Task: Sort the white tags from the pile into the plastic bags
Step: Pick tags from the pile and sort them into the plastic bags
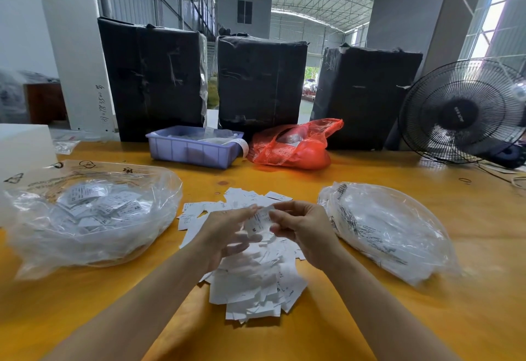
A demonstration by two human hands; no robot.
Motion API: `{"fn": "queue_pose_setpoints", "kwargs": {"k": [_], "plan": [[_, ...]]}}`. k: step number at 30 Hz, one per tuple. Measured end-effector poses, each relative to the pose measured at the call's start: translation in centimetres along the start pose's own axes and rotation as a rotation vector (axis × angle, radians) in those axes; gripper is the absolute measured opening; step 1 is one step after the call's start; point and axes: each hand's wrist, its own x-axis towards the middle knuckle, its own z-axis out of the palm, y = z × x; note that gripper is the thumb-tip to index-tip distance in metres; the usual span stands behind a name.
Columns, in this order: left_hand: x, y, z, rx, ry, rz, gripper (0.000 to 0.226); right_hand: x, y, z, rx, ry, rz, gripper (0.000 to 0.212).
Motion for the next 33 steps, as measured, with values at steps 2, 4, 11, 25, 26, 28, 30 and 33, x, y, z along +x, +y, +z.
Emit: {"fn": "queue_pose_setpoints", "kwargs": {"k": [2,4,11,25,26,28,30,33], "plan": [[-0.2,0.1,0.0,-0.013,-0.027,0.02,0.017,0.0,0.0,0.1,0.03,0.007,0.019,0.005],[-0.4,0.1,0.0,-0.022,-0.048,0.037,0.017,-0.1,0.3,0.2,-0.014,0.0,0.042,0.006],[-0.7,-0.1,0.5,-0.031,-0.033,0.049,0.037,-0.4,0.0,0.2,-0.31,-0.099,-0.084,0.012],[0.1,-0.1,-0.4,0.075,0.038,0.203,0.009,-0.4,0.0,0.7,-0.392,-0.077,-0.108,0.026],[0.2,0.0,-0.7,0.096,0.063,0.196,0.007,-0.4,0.1,0.6,-0.39,-0.049,-0.12,0.026],[0.3,0.0,-1.1,0.103,0.083,0.17,0.007,-0.3,0.2,0.5,-0.408,-0.026,-0.157,0.018],[0.4,0.0,-1.3,0.088,0.09,0.147,0.008,-0.4,0.1,0.5,-0.42,-0.033,-0.175,0.012],[0.5,0.1,-1.3,0.067,0.101,0.12,0.008,-0.5,-0.1,0.4,-0.414,-0.086,-0.15,0.013]]}}
